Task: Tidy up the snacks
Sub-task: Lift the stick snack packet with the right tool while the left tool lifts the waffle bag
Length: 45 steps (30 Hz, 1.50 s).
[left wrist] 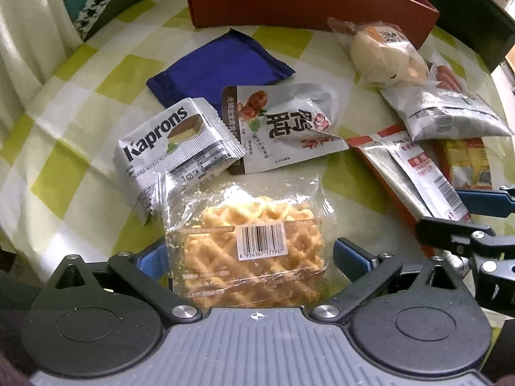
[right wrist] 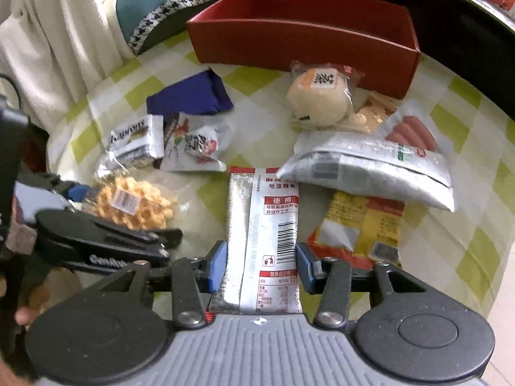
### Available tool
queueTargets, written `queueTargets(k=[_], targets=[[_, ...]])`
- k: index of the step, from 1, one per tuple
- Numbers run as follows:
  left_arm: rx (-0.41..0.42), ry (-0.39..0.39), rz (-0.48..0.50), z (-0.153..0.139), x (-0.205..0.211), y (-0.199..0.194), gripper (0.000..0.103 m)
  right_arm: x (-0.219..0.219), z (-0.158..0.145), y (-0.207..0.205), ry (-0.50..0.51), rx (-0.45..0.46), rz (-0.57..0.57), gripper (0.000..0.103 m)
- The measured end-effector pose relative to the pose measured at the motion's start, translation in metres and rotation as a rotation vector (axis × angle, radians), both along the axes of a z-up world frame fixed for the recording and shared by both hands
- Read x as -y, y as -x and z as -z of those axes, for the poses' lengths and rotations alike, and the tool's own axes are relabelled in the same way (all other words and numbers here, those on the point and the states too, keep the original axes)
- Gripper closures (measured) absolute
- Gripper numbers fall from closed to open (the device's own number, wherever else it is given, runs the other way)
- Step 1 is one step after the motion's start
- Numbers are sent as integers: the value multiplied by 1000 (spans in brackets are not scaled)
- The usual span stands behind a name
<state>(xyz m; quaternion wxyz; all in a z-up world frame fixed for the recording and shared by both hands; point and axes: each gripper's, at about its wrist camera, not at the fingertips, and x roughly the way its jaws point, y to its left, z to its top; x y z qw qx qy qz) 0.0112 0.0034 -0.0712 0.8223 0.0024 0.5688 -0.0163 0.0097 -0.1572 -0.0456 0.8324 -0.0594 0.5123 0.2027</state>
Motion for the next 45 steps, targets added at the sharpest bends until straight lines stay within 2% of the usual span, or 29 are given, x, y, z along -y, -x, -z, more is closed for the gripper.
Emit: queueTargets(k=[4,8,15,18,20,25,29,32,34,37,41,45], targets=[[20,8,-24,-8,-3,6,20,5,1,12,-4,2,13,54],[14,39,-56,-13,-12,11,24,7,2,23,-4,9,31,55],[62,4,-43,-27,-10,18,31,11,-2,33,-6,35,55,55],[59,23,-56,-29,-12,18,36,11,-1,31,4,36,60,55],[59,-4,-42,-26,-8,16,33,7,2,29,13,26,49,55],[-5,-33,-60,-6,-3,5,4,2,12,21,31,-2,46,55],[24,-65,-38,1,3,4,0,0,14,15,29,-5,43,55],[36,-35,-63,3,1,3,0,0,13,14,28,-4,41,55],[52,-18,-32,-2,2,7,15,1,12,15,28,-1,41,55],[69,-43,8,-10,6,12,21,2,11,18,23,4,43,55],[78,-25,10,-22,4,14,29,6,0,24,-3,31,53,56],[90,-7,13,-33,4,20,43,7,-10,29,-20,54,59,56]])
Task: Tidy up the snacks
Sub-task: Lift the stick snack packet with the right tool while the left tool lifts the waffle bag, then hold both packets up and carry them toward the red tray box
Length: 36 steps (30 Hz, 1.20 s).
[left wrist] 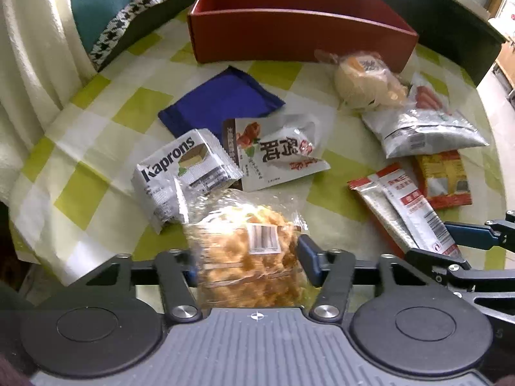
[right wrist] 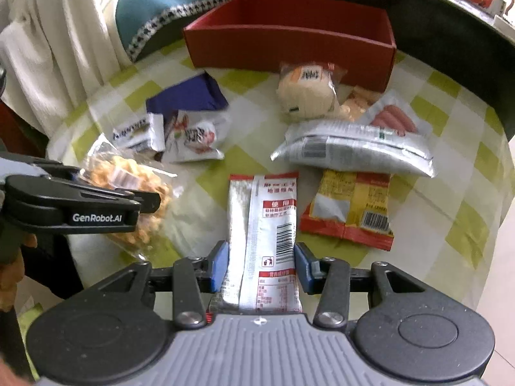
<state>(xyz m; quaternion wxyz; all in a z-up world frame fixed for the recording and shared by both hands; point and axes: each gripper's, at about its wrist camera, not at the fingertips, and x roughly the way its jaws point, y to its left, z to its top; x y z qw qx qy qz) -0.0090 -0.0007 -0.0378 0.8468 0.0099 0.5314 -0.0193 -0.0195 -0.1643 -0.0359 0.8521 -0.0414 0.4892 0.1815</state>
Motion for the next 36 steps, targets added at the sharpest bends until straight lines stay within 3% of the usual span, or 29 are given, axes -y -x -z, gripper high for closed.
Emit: queueTargets(k=[3,9,11,22,27,33,36], targets=[[-4,-21,10,2,3,-1,45,-1,1,-1,3,-9,2,56],[-80,-25,17,23,14,-12,28,-2,10,-9,7,-45,2,56],[-63,-13,14,25,14,-12,29,-4,12,-11,10,-52,-5,56],[-36,113,29,-2,5,-18,59,11,3,-5,-68,-35,61,58],[-47,121,77,-2,6,-18,60,6,3,1,-73,-48,76,59],[-106,83,116,23,16,-17,47,2,18,-2,-23,-71,77,59],[-77,52,147,22,23,-14,50,3,19,-4,-32,-77,76,60]])
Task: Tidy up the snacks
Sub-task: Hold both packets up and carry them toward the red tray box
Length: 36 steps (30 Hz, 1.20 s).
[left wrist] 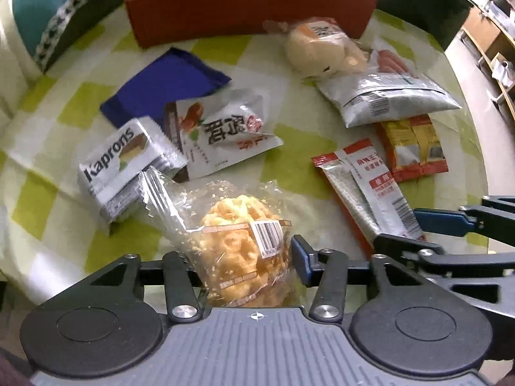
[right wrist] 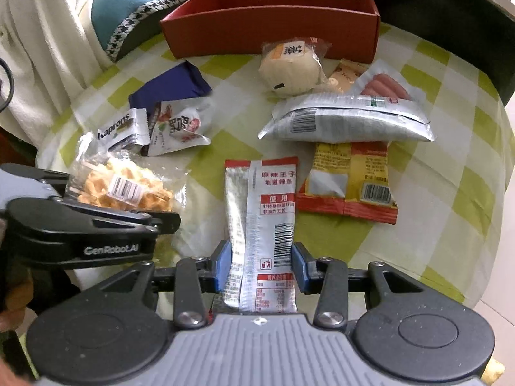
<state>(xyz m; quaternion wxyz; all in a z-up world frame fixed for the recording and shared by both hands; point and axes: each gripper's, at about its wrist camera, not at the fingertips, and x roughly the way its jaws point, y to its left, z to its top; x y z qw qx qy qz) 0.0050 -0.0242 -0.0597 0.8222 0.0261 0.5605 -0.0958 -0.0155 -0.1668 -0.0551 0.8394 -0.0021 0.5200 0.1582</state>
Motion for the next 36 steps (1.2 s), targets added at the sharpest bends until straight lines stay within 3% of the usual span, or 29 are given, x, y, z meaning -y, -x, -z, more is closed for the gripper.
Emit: queueTargets(k=[4,12,16,17,18,20,23,25,27,29,33,36], targets=[[-21,54,-27,-4,-9,-2,58,9,-6,0,-46,14,30,61],[15,131,-27,-26,-15,-1,64,6,-14,7,-82,24,42,62],[25,144,-22,-32,-18,0,64,-4,-15,7,-34,31,28,62],[24,133,-18,-30,-17,0,64,-7,-12,6,-18,23,20,68],[18,126,-15,-28,-17,1,64,-9,-8,5,0,10,8,91],[0,115,-3,-22,-15,2,64,-12,-2,2,7,-13,0,93],[-5,86,10,-16,-11,4,64,-14,2,-1,33,-15,0,92],[-12,99,-1,-15,-15,3,63,-9,-3,-2,-21,3,25,85],[-19,109,-13,-16,-19,3,62,-7,-7,-4,-66,-6,62,64],[-25,111,-23,-16,-23,4,62,-15,-3,-4,-77,-24,69,55],[3,33,-36,-19,-30,9,63,-40,7,-3,-34,-31,83,52],[-3,28,-60,-19,-43,9,64,-58,9,-2,48,2,82,47]])
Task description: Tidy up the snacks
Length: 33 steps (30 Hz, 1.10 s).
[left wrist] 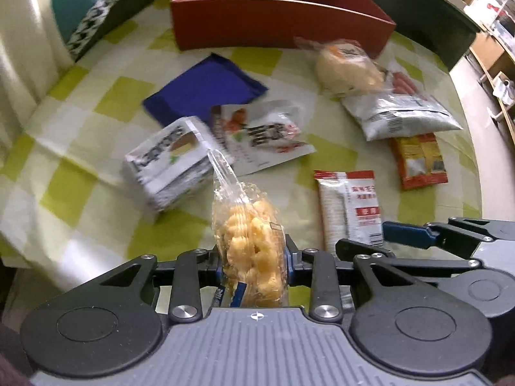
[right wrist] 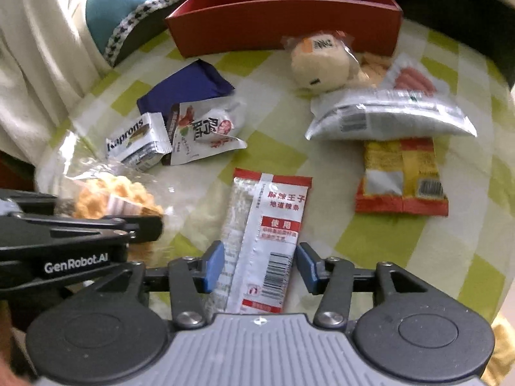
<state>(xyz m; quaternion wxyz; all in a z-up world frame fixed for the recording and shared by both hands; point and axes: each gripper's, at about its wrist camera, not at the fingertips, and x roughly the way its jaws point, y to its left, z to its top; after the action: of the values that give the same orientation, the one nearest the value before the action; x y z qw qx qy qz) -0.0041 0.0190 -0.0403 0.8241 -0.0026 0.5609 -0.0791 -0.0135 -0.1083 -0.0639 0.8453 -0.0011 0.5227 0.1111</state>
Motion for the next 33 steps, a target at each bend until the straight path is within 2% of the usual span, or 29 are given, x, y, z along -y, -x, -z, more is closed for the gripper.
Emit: queueTargets(k=[5,6,7,9,10,11,12,14,16,19,22,33], targets=[[-21,-11,-41,6,-14,-3,64,-14,5,0,66,22,24,39],[-24,-13,-43,7,-16,-4,64,-21,6,2,95,26,-7,22],[-26,-19,-45,8,-17,-3,61,-30,12,3,83,-5,-104,0],[-47,-17,-36,13,-16,-4,57,-47,21,14,187,11,-194,0],[-62,-18,-24,16,-14,-3,56,-43,20,13,164,2,-163,0],[-70,-24,-15,20,-11,-2,55,-39,16,12,157,7,-145,9],[-60,-28,-11,19,-11,-1,55,-33,11,10,161,16,-129,31],[-66,-3,-25,18,-16,-2,57,-15,4,4,125,2,-97,50],[-63,-2,-24,17,-16,-2,59,-5,3,2,104,-7,-108,53],[-50,-4,-22,15,-15,1,63,-6,1,7,138,16,-130,53],[-33,7,-25,7,-15,2,64,4,-3,8,93,13,-102,54],[24,68,-17,-26,-1,0,65,26,-58,19,-13,145,-43,55]])
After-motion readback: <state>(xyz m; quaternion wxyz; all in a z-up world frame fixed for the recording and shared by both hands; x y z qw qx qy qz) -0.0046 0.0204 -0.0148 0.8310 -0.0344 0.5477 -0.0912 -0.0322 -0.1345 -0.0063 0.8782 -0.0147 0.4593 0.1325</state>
